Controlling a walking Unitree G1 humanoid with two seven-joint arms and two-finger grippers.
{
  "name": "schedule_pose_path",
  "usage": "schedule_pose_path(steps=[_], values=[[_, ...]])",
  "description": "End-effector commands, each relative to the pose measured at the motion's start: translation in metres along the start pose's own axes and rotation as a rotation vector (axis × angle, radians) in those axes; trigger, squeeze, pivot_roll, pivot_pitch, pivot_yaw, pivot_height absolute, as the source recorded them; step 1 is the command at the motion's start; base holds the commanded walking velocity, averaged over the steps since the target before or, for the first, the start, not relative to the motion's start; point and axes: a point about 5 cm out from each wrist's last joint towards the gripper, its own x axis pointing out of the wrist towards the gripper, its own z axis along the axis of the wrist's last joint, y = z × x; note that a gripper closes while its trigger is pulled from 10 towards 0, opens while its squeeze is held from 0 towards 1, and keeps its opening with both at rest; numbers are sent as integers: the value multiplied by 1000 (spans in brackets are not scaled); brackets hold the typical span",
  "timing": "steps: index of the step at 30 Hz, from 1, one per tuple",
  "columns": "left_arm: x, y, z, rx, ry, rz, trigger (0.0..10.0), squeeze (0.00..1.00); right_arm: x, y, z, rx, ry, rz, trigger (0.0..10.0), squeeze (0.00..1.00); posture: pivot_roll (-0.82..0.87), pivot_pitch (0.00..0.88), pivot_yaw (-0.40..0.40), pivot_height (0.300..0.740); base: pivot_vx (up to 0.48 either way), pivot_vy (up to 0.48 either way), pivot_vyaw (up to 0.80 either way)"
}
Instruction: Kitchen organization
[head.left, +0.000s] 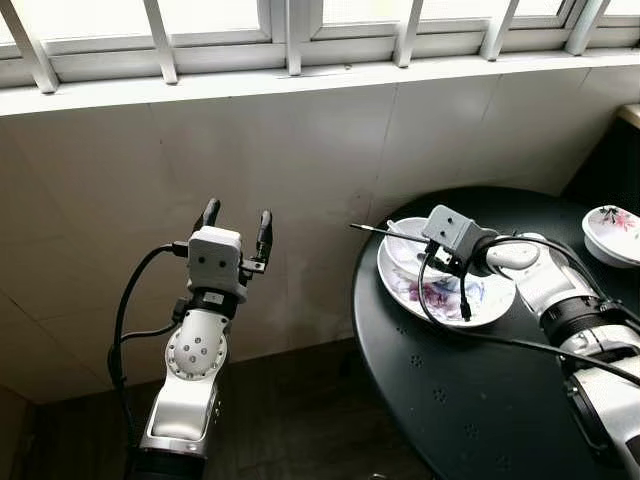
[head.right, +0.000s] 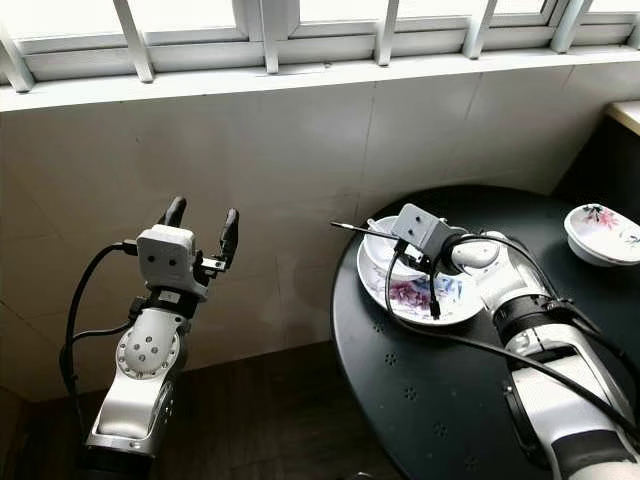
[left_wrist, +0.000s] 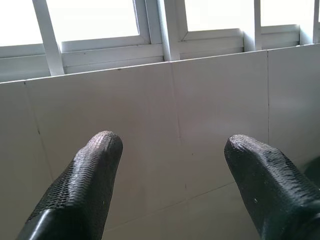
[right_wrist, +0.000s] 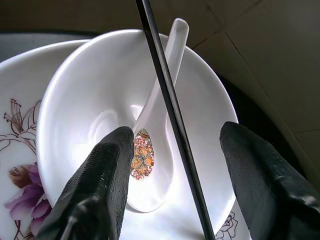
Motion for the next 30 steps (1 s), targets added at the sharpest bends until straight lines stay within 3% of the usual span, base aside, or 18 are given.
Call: schedule_pose_path(steps=[1,4,17,30], values=[[1,0,0,8,7,-2,10000,0,1,-2,5,-25,-1,-4,10000,0,51,14,-61,740,0,0,0],[1,-1,0,8,8,-2,10000,0,3,-6,6,-46,25,-29,10000,0,48,12,-60,740,0,0,0],[-1,-2,0,7,10,4,10000,0,12,2,10,-49,62,34,10000,0,66,9,-72,740,0,0,0],[-4,-3,-1,8,16,9,10000,0,12,3,4,55,95,50,10000,0,67,14,-76,740,0,0,0]])
